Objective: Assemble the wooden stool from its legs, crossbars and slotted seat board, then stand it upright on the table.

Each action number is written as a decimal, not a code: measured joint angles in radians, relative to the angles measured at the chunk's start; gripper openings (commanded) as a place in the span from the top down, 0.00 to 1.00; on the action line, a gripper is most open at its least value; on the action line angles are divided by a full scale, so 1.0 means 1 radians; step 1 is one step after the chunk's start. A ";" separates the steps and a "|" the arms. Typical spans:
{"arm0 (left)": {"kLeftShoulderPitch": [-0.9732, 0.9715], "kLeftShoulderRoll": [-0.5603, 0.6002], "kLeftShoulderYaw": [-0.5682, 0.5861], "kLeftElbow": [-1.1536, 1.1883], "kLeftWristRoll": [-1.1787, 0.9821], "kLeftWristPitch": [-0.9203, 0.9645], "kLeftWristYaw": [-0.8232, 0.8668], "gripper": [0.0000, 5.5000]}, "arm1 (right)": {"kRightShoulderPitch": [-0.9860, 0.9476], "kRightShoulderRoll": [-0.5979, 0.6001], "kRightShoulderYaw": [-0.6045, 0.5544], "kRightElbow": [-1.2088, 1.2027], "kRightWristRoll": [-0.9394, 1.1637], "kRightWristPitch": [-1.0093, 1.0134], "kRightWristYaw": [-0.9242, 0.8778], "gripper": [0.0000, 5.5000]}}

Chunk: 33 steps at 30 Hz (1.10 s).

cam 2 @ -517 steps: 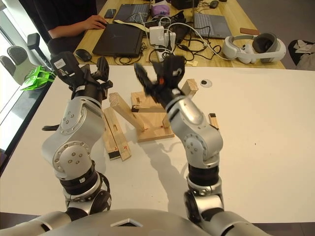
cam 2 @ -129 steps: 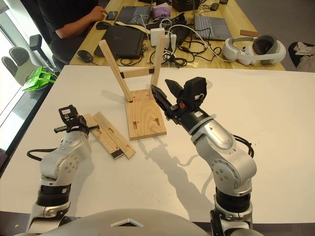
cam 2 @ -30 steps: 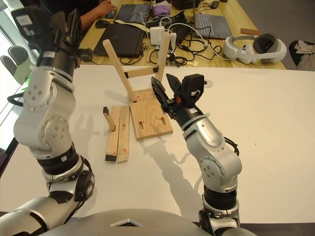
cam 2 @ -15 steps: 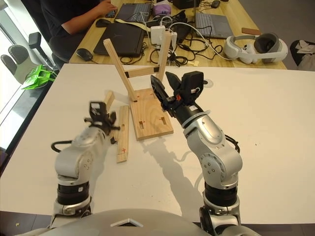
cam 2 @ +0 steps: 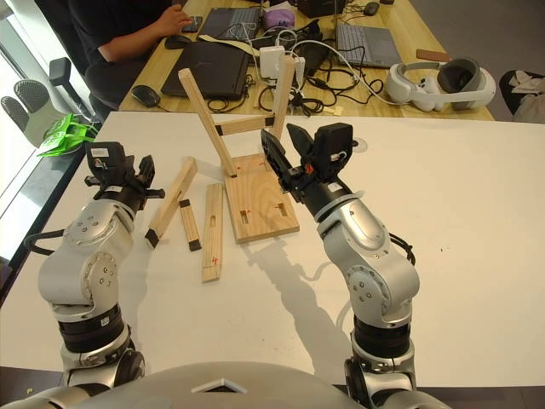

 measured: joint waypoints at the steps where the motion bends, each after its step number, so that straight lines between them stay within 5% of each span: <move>1: 0.000 -0.004 -0.016 -0.004 0.004 0.000 0.000 0.71 | 0.000 0.000 0.001 0.000 -0.006 0.000 0.000 0.56; 6: 0.052 0.006 -0.068 -0.005 0.017 0.015 -0.014 0.71 | 0.000 0.000 0.001 0.001 -0.015 0.000 0.002 0.56; 15: 0.158 0.301 -0.105 0.142 0.053 0.072 -0.194 0.56 | 0.002 0.000 0.001 0.001 -0.017 0.000 0.002 0.56; 26: 0.106 0.302 0.002 0.184 -0.065 0.109 -0.330 0.56 | 0.002 0.000 0.001 -0.001 -0.017 0.001 0.001 0.56; 33: 0.138 0.377 -0.083 0.234 -0.055 0.095 -0.397 0.56 | 0.002 0.001 0.001 -0.002 -0.017 0.001 0.002 0.56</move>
